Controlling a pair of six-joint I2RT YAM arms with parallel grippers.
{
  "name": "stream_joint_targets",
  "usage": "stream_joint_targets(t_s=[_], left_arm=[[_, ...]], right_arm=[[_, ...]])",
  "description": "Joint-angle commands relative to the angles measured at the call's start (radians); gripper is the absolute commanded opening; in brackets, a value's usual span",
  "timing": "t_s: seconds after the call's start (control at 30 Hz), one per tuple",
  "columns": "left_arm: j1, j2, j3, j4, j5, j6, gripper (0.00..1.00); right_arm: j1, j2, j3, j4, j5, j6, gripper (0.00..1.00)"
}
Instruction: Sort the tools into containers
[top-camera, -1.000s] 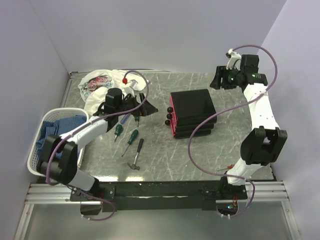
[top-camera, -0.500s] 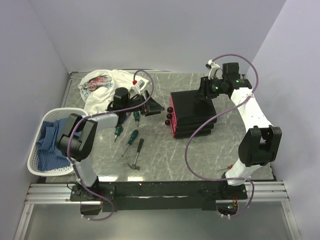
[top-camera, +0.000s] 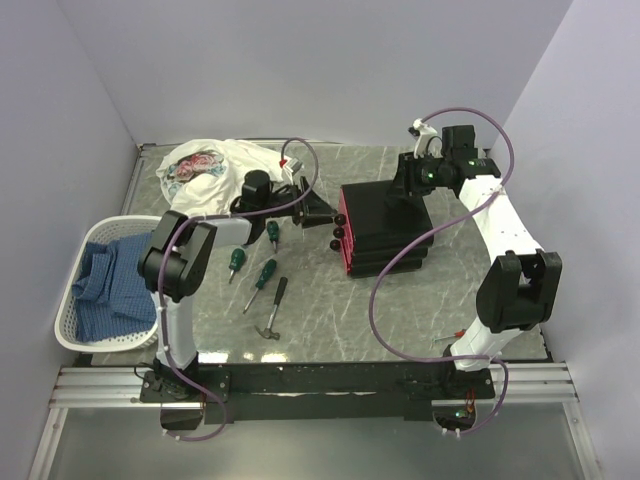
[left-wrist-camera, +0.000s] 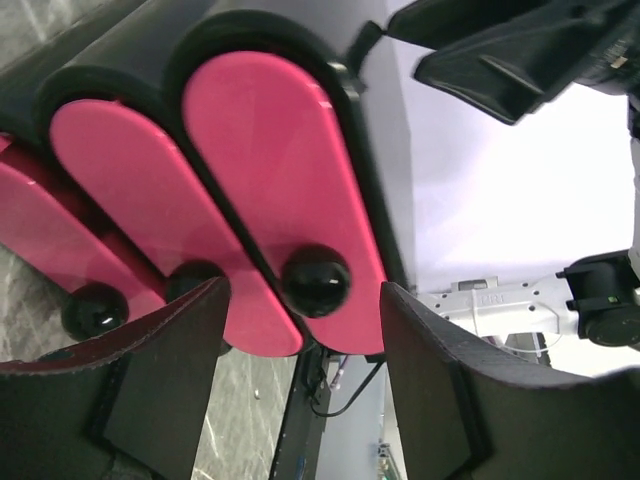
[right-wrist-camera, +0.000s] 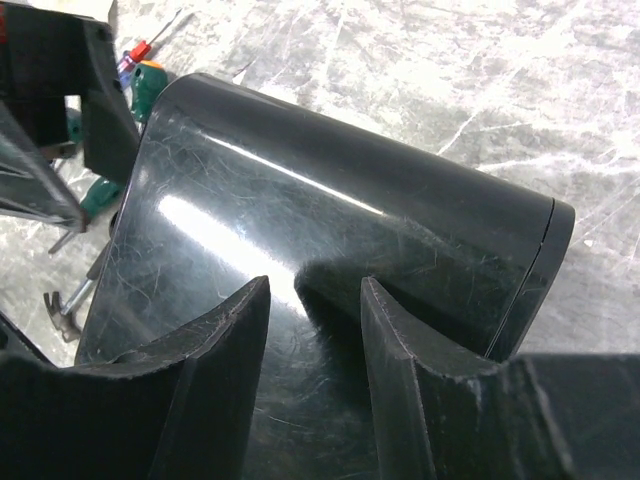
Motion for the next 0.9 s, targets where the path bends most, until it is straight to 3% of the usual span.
stream_joint_targets(t_s=[0.0,0.23,0.5,0.7,0.8,0.87], left_arm=[[-0.009,0.02,0.048,0.043,0.035,-0.018,0.67],[-0.034,0.029,0.066,0.065,0.061,-0.013,0.61],[-0.052,0.055,0.099,0.062,0.078,-0.013,0.42],[-0.051,0.058,0.106,0.017,0.081,0.01,0.44],[-0.051,0.058,0.106,0.009,0.084,0.014,0.35],[-0.046,0.052,0.106,-0.017,0.087,0.028,0.18]], right_arm=[[0.007,0.014,-0.019,-0.023,0.027,-0.002,0.5],[0.007,0.016,-0.03,-0.017,0.04,-0.002,0.5],[0.008,0.02,-0.033,-0.017,0.058,-0.004,0.5],[0.007,0.02,-0.036,-0.007,0.056,-0.002,0.5],[0.008,0.024,-0.041,-0.004,0.066,0.001,0.5],[0.007,0.025,-0.044,-0.004,0.075,0.002,0.49]])
